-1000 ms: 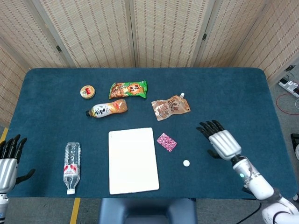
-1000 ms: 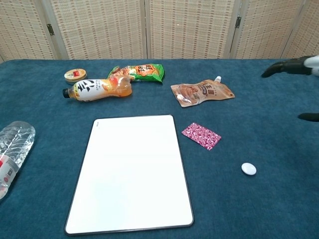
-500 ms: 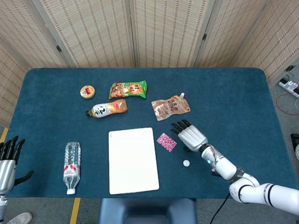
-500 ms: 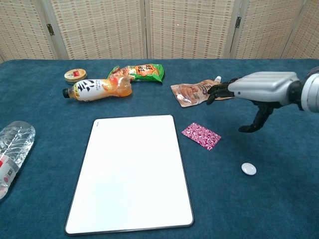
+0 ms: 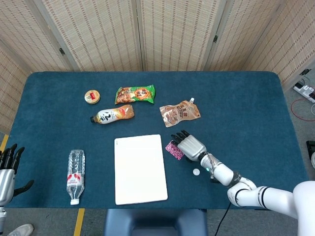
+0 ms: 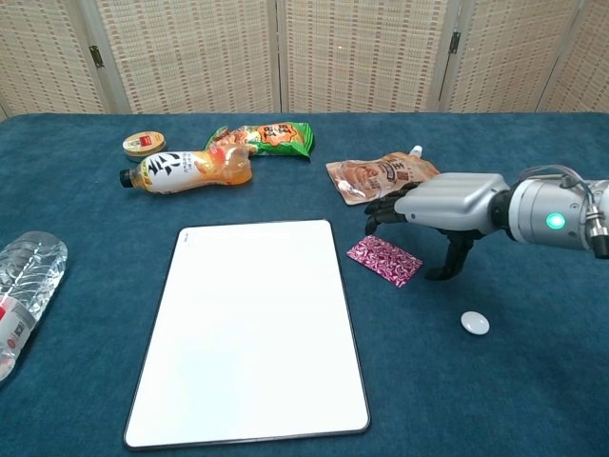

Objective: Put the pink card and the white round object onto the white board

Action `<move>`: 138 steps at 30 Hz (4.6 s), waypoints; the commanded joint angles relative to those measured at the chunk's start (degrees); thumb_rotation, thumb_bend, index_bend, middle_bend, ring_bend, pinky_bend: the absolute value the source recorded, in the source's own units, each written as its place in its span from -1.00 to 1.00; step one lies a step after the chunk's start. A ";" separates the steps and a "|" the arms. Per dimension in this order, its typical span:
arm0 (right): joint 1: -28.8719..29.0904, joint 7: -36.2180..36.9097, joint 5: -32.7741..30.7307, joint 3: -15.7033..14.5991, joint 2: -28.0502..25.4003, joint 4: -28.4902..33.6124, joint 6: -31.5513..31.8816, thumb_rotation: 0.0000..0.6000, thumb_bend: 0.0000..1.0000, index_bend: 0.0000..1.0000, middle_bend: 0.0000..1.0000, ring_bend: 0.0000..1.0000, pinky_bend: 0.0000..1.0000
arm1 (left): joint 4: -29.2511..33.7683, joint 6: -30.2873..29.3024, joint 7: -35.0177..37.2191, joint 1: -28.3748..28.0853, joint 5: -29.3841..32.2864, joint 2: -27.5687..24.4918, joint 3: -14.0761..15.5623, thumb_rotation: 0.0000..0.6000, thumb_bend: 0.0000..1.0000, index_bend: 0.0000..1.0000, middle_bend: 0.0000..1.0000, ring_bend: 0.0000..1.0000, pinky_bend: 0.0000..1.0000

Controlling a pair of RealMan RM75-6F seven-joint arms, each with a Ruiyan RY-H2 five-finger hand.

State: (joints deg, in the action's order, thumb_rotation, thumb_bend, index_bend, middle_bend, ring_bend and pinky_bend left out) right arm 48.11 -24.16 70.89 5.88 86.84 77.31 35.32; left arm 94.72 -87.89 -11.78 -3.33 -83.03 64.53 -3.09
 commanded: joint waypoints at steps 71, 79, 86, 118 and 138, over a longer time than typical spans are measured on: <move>9.39 -1.65 0.12 0.13 4.69 2.71 2.35 1.00 -0.34 -0.41 -0.85 -1.00 -1.00 | -0.17 0.94 2.13 0.17 0.19 -0.71 -0.04 1.00 -0.58 -0.86 -1.00 -0.88 -1.00; 12.54 -5.23 -5.11 0.97 7.52 0.69 0.16 1.00 -0.34 -0.85 -0.85 -1.00 -1.00 | -0.43 0.39 2.70 0.75 0.16 -0.77 0.20 1.00 -0.58 -0.86 -1.00 -0.88 -1.00; 9.99 -5.47 -4.69 -0.73 2.64 6.37 4.74 1.00 -0.34 -1.00 -0.86 -1.00 -1.00 | -1.02 0.26 3.37 0.89 0.03 -0.64 0.19 1.00 -0.58 -0.86 -1.00 -0.88 -1.00; -12.11 7.93 16.22 -15.55 -8.21 8.25 22.12 1.00 -0.34 -0.36 -0.69 -0.98 -1.00 | 1.01 0.50 1.67 -0.30 -2.33 -0.54 0.30 1.00 -0.58 -0.86 -1.00 -0.88 -1.00; -12.58 10.19 17.03 -13.02 -4.30 2.96 18.49 1.00 -0.34 -0.27 -0.68 -0.96 -1.00 | 0.70 0.49 1.81 -0.05 -1.84 -0.73 0.36 1.00 -0.58 -0.86 -1.00 -0.88 -1.00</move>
State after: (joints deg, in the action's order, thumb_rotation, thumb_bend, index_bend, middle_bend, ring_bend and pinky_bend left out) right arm 35.51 -14.01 87.91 -7.19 82.49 80.31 53.87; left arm 95.43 -87.40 -9.97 -3.39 -84.86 63.81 -2.74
